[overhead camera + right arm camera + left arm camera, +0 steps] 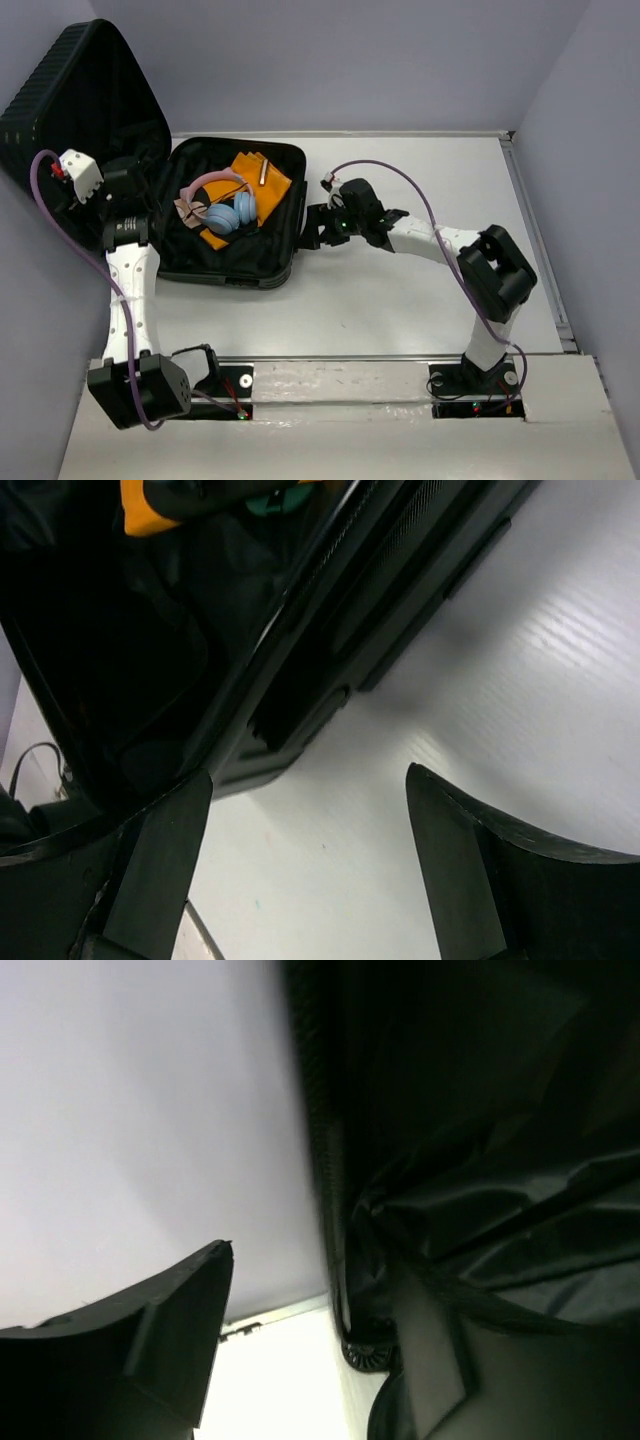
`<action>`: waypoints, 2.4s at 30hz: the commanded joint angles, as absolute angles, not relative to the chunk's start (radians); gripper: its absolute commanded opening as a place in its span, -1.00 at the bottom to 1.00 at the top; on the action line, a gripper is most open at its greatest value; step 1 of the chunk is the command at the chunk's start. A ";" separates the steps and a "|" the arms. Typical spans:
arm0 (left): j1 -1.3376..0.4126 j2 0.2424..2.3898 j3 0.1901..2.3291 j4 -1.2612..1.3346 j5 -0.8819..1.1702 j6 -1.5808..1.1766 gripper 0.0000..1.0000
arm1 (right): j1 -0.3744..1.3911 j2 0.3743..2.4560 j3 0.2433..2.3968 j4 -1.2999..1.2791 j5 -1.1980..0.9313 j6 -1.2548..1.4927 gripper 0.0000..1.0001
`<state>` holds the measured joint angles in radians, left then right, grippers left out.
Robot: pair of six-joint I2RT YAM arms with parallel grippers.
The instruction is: Pack the luggage
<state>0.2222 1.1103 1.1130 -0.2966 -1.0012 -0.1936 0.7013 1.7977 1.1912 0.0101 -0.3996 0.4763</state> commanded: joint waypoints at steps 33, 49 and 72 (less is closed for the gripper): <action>-0.067 0.973 0.947 -0.041 -1.141 -0.091 -0.89 | 0.741 2.094 1.646 -0.202 -0.212 0.521 0.69; -1.049 0.902 0.936 -0.071 -1.522 -0.210 -0.89 | 0.727 2.004 1.465 -0.175 -0.044 0.483 -0.86; -1.349 1.061 1.409 -0.037 -1.093 -0.211 0.59 | 0.423 1.410 1.012 -0.231 -0.115 0.367 0.15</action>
<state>-1.4513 1.0012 1.2724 0.0120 -1.1534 -0.1234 0.4435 1.5379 1.0115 -0.1684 -0.1329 0.3885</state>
